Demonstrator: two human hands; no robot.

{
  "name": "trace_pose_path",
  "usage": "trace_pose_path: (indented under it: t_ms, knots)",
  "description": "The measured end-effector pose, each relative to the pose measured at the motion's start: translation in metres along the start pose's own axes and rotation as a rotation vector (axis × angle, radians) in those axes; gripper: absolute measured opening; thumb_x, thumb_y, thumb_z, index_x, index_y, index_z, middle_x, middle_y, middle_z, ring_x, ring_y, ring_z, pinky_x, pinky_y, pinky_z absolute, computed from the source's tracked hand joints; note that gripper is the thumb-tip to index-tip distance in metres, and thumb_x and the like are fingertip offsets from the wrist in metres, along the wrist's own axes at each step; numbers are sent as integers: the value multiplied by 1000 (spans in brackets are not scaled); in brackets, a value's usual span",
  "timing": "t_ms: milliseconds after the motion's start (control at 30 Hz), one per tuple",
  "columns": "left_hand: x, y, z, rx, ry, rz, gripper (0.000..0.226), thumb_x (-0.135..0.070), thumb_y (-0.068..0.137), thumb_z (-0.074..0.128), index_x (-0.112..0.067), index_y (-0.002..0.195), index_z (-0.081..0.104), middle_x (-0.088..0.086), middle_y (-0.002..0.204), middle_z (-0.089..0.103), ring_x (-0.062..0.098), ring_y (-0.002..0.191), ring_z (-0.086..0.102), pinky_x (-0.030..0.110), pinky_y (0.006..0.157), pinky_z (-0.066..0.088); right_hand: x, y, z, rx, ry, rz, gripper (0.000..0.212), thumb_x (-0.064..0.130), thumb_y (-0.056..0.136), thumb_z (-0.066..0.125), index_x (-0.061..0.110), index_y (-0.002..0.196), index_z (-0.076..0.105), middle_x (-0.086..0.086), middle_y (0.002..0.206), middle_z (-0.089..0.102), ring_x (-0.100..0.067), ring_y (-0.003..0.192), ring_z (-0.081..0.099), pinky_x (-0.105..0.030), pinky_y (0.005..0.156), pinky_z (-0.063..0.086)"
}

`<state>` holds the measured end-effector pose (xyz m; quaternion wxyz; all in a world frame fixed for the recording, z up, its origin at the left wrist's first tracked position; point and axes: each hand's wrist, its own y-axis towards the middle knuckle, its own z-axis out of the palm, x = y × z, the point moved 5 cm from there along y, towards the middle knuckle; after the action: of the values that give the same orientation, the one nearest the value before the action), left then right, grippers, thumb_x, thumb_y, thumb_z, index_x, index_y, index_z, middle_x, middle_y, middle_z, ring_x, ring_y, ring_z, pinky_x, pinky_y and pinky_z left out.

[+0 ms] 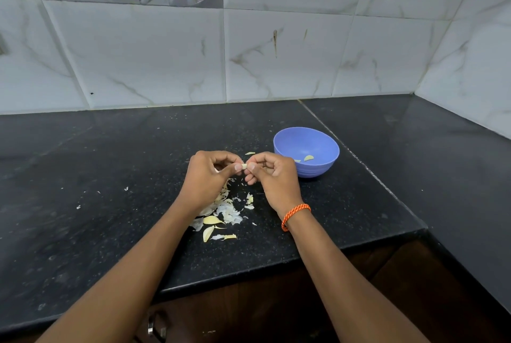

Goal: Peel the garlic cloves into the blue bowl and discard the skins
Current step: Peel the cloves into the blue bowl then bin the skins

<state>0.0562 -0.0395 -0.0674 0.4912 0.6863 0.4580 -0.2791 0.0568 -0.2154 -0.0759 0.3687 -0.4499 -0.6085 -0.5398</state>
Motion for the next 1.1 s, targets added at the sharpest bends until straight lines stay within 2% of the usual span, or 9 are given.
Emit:
trace_pose_path:
  t_ms: [133,233,300,433,567,700,800,967,1100]
  knots:
    - [-5,0,0,26,1,22,9,-9,97,78,-13,92,85,-2,83,81,8,81,76,16,80,55,-1,0,-1,38,111,29,12,-4,99,66,-1,94,77,-21,80,76,-22,70,72,-33,71,62]
    - [-4,1,-2,42,-38,22,8,-11,98,78,-12,96,86,-1,88,82,14,89,78,29,88,60,-2,-1,1,70,183,57,15,-2,100,66,3,94,78,-20,83,77,-22,72,71,-33,71,61]
    - [-2,2,-2,38,-84,7,8,-13,98,78,-13,98,86,2,89,82,21,92,80,39,93,62,-3,-1,1,58,195,68,13,-1,102,64,-1,99,76,-16,81,75,-18,71,70,-30,69,60]
    - [-2,3,-1,14,-118,-3,7,-12,99,77,-11,99,84,5,91,82,27,91,79,46,93,63,-3,-2,5,22,96,37,16,9,107,60,-3,107,70,-7,83,70,-11,72,66,-28,67,60]
    - [0,4,-1,26,-142,-24,11,-13,102,74,-10,99,84,5,92,82,26,91,79,39,92,62,-2,-2,7,17,53,28,15,13,108,60,2,106,70,-8,86,70,-12,76,66,-32,65,60]
    - [0,4,-1,5,-75,-28,12,-17,101,76,-16,91,83,1,83,80,11,74,71,27,76,55,0,-3,2,-37,10,-18,10,9,104,64,7,102,73,-7,92,76,-15,75,72,-38,59,62]
    - [-5,2,-3,-39,-3,-3,13,-17,100,77,-19,89,83,-2,80,79,8,73,71,18,71,52,2,-4,1,-76,-93,-31,10,11,105,64,11,103,73,0,97,77,-13,82,76,-40,61,65]
    - [-10,0,-9,-107,145,36,9,-24,98,79,-25,89,83,-11,80,79,12,76,74,19,70,56,0,-3,5,-87,-247,-72,12,15,105,63,20,100,73,9,100,74,-7,88,74,-46,73,65]
    - [-12,0,-9,-106,198,51,7,-26,97,80,-26,91,84,-13,80,78,11,75,73,23,68,55,3,-4,7,-75,-308,-90,25,17,110,52,24,105,76,9,105,69,-7,88,72,-49,73,64]
